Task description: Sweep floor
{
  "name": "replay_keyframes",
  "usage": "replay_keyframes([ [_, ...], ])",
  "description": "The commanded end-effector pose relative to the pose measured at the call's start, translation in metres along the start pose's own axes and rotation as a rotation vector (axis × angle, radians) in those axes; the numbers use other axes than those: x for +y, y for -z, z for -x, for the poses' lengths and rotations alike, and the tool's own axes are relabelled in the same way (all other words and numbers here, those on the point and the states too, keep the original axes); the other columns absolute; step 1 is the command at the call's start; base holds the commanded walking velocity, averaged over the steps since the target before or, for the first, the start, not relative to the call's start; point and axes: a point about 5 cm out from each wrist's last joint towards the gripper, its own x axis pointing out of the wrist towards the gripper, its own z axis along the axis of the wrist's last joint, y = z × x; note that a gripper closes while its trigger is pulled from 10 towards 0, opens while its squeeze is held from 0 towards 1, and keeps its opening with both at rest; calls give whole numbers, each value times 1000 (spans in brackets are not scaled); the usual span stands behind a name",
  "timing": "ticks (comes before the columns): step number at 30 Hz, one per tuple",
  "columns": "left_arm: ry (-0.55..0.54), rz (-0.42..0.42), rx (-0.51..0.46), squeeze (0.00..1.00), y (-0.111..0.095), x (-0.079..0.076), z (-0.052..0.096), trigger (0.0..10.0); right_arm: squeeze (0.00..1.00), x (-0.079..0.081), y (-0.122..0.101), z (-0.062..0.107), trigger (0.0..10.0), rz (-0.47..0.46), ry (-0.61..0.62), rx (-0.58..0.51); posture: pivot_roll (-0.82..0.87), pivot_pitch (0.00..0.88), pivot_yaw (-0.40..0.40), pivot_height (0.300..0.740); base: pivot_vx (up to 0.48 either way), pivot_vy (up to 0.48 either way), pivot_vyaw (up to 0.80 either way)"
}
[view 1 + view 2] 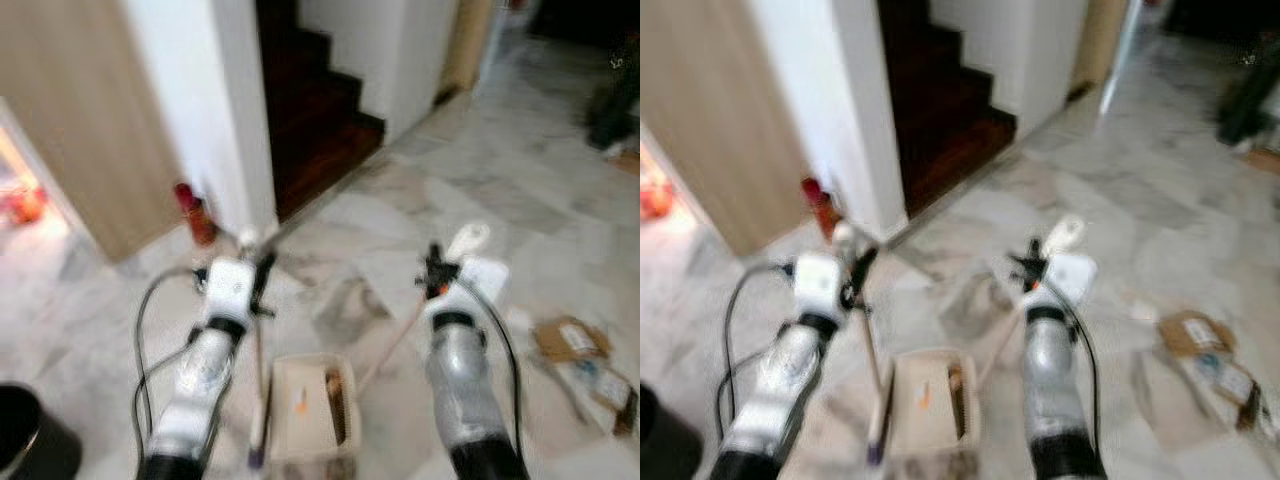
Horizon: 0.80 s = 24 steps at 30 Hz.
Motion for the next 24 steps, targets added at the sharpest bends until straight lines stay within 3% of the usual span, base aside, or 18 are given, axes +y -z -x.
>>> replay_keyframes([
  [1,17,-6,-58,0,-12,-5,-5,10000,0,-1,-9,-4,10000,-32,8,-41,135,0,18,740,0,281,681],
  [24,27,-11,-59,0,-12,-7,-6,10000,0,0,-8,-5,10000,-31,-1,-40,139,0,17,740,0,282,765],
])
